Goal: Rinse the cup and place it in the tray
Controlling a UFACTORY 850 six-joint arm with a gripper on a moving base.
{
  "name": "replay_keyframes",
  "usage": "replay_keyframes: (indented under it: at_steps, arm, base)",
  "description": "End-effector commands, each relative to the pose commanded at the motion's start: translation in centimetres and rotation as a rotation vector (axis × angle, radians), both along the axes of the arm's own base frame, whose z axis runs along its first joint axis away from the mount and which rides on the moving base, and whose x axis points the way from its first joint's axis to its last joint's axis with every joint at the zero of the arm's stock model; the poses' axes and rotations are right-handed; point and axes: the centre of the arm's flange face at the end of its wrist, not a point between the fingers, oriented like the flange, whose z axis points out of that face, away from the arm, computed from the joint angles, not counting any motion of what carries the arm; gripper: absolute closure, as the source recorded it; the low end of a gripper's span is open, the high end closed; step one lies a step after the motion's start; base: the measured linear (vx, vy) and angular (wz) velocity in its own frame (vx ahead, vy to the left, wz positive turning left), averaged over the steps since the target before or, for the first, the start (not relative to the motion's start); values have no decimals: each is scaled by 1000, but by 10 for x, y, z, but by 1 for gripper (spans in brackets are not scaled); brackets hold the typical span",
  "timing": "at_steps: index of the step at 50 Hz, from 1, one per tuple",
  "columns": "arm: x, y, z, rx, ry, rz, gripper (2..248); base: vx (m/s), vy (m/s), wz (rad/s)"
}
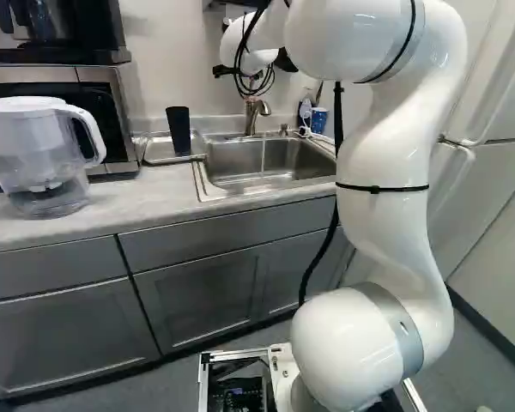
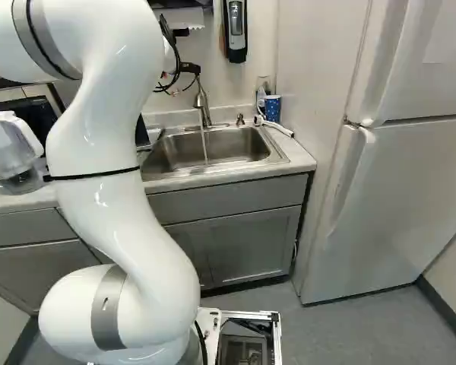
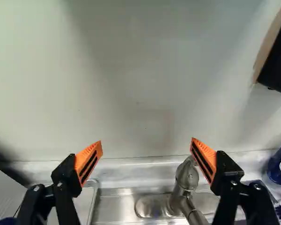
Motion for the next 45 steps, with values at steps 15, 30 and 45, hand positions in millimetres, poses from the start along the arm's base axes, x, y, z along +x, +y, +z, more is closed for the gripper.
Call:
replay_keyframes:
  at_steps: [15,30,45]
  arm:
    - [-6,0,0,-1,7,1,3]
    - [-11,0,1,-2,9,2,3]
    - [-16,-1,2,-2,12,4,3]
  base:
    - [0,0,0]
    - [0,0,0]
    - [0,0,0]
